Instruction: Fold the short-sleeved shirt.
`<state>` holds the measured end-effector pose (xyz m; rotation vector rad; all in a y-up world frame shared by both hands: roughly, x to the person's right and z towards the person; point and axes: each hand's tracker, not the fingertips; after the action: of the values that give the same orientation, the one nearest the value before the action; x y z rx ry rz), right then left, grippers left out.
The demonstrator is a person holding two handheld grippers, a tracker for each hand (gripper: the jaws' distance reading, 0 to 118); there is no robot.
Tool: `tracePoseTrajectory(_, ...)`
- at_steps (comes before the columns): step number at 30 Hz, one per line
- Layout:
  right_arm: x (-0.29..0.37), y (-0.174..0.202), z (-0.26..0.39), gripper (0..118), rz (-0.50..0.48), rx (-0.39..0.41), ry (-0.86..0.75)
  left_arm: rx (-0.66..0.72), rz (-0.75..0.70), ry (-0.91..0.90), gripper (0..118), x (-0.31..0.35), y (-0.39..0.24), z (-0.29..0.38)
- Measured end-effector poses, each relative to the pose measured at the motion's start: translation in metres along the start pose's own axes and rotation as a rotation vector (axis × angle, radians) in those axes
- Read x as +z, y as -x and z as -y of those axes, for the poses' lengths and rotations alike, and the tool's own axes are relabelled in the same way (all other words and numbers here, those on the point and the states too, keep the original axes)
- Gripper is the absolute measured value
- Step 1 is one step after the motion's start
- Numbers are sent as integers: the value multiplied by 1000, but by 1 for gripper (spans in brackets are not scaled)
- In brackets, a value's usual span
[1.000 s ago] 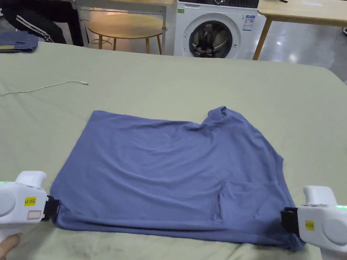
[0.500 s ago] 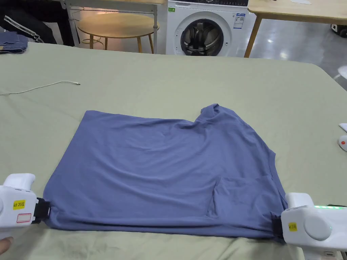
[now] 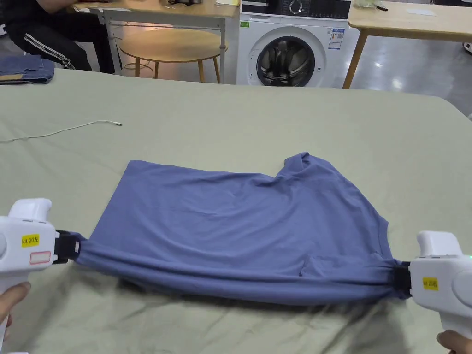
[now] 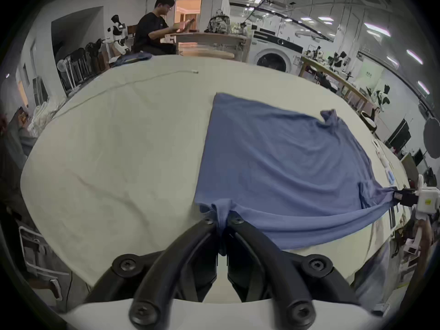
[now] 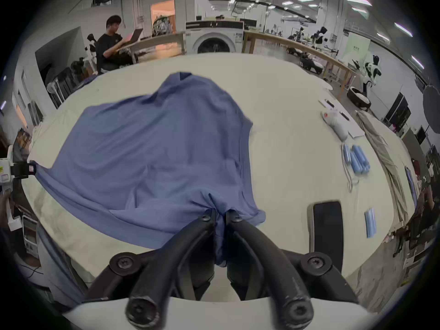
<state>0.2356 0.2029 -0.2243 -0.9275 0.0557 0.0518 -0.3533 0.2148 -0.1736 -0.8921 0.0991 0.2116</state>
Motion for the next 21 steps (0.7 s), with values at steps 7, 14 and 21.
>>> tracePoseTrajectory(7, -31, -3, -65, 5, -21, -50, -38, 31, 5, -30, 0, -32, 0, -62)
tracePoseTrajectory(14, -95, 4, -112, 5, -23, -74, 32, 60, -4, 13, 0, -89, 5, -99)
tracePoseTrajectory(21, -147, 10, -121, 6, -13, -56, 82, 78, -22, 77, 0, -132, 7, -100)
